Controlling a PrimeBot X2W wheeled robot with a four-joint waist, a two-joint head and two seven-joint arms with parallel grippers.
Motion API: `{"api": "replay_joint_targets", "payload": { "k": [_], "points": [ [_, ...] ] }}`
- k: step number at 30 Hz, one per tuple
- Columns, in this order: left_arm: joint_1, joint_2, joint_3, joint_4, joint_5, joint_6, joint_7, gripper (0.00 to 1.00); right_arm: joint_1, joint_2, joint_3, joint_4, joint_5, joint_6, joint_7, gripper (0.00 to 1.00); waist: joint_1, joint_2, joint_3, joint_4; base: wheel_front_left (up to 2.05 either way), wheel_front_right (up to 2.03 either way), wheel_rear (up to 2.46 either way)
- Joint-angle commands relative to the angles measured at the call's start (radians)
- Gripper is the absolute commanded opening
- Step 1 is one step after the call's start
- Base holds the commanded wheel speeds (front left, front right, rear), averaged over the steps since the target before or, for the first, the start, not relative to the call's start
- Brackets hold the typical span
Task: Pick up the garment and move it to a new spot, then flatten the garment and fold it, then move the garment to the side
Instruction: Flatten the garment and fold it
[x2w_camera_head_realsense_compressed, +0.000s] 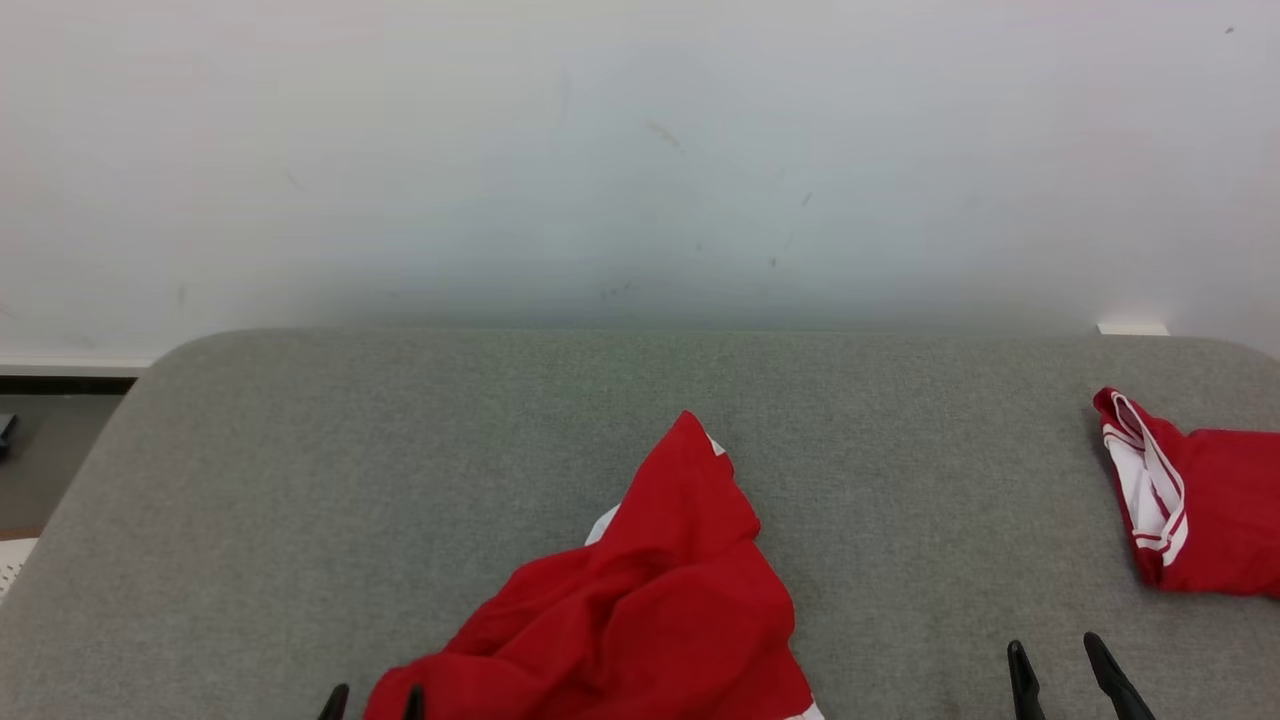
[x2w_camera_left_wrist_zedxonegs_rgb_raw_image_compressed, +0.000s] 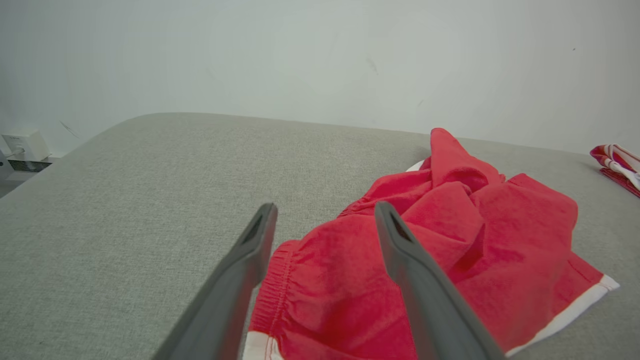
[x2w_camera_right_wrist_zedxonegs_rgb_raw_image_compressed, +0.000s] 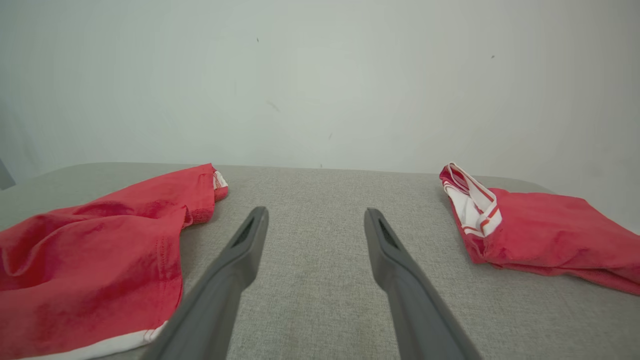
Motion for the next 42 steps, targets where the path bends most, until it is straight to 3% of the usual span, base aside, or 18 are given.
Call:
{"api": "replay_joint_targets", "payload": {
  "k": [1,6,11,20,27,42],
  "points": [
    [-0.004,-0.002,0.005,0.003,0.012,-0.005,0.000,1.00,0.000,0.002,-0.001,0.004,0.008,-0.002,0.001,1.00,0.0000,-0.0001,0.001,-0.002,0.00,0.00,0.00],
    [-0.001,-0.005,0.006,0.024,0.021,-0.014,0.000,1.00,-0.008,0.002,0.014,0.013,0.031,-0.002,0.001,1.00,0.0000,-0.0001,0.002,-0.003,0.00,0.00,0.00],
    [0.002,0.023,0.014,0.072,0.000,-0.020,0.019,1.00,-0.051,-0.069,0.112,0.078,0.103,-0.002,0.014,1.00,0.0000,-0.0001,0.001,0.004,0.00,0.00,0.00],
    [0.007,0.070,0.044,-0.017,-0.172,-0.030,0.387,1.00,-0.148,-0.193,0.338,0.091,0.300,-0.002,0.216,1.00,0.0000,-0.0001,0.022,0.049,0.00,0.00,0.00],
    [0.007,0.129,-0.029,-0.059,-0.234,-0.034,0.534,1.00,-0.186,-0.215,0.456,0.103,0.394,-0.002,0.294,1.00,0.0000,-0.0001,0.044,0.059,0.00,0.00,0.00],
    [-0.012,0.169,-0.049,-0.065,-0.251,-0.031,0.599,1.00,-0.312,-0.192,0.599,0.233,0.352,-0.002,0.377,1.00,0.0000,-0.0001,0.105,0.062,0.00,0.00,0.00]
  ]
}}
